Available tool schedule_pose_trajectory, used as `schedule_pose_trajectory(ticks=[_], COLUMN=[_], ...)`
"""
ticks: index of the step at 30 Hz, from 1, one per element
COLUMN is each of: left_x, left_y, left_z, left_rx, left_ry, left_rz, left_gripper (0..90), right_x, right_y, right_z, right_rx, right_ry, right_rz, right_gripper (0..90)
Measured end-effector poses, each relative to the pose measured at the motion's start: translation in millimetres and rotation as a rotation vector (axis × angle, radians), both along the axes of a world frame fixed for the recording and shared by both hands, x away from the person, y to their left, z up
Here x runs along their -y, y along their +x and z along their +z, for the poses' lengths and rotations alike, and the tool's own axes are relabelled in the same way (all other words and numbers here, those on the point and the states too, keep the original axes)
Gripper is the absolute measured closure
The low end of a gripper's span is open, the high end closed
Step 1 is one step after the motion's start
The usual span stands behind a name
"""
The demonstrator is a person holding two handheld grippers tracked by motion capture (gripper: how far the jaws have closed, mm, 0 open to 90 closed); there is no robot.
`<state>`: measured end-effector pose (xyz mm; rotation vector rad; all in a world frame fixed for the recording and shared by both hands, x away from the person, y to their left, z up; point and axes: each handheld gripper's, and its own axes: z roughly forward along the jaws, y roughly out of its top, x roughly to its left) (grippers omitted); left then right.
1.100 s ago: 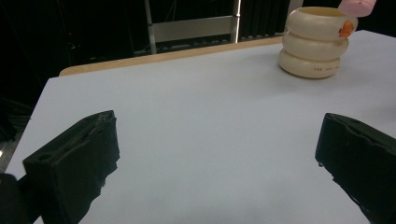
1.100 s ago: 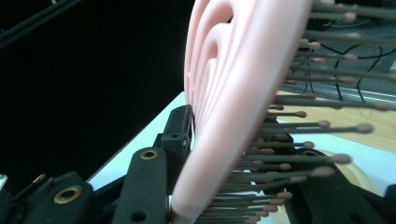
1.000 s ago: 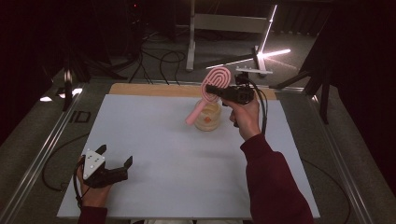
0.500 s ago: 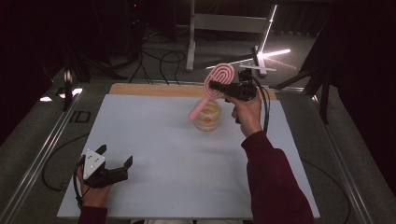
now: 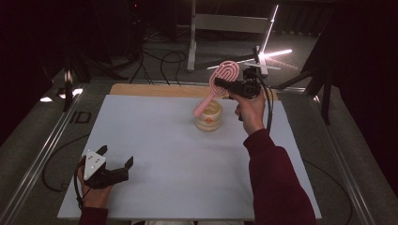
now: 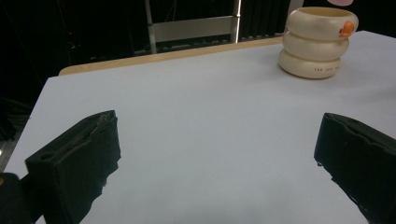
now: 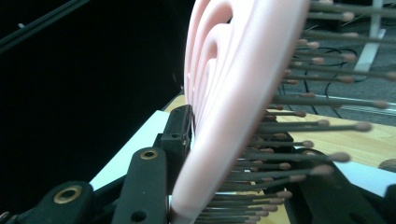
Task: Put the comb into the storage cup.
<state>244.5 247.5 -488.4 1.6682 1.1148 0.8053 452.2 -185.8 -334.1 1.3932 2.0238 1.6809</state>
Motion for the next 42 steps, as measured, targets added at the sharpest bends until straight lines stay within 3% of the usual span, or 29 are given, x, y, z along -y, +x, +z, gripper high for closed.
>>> schedule_pose_trajectory(ticks=[20,42], left_x=[-1.4,-0.7], left_y=[-0.2,-0.1], left_z=[0.4,0.1], left_rx=[0.005,0.004], left_ry=[-0.005,-0.005], left_rz=[0.012,0.014], left_gripper=[0.6,0.6], right_x=[2.9,9.9], right_y=[13.1,18.1], right_z=[-0.7,-6.0], right_rx=[0.019,0.032], right_ry=[-0.042,-0.079], right_rz=[-0.096,-0.165], right_gripper=[63.4,63.4])
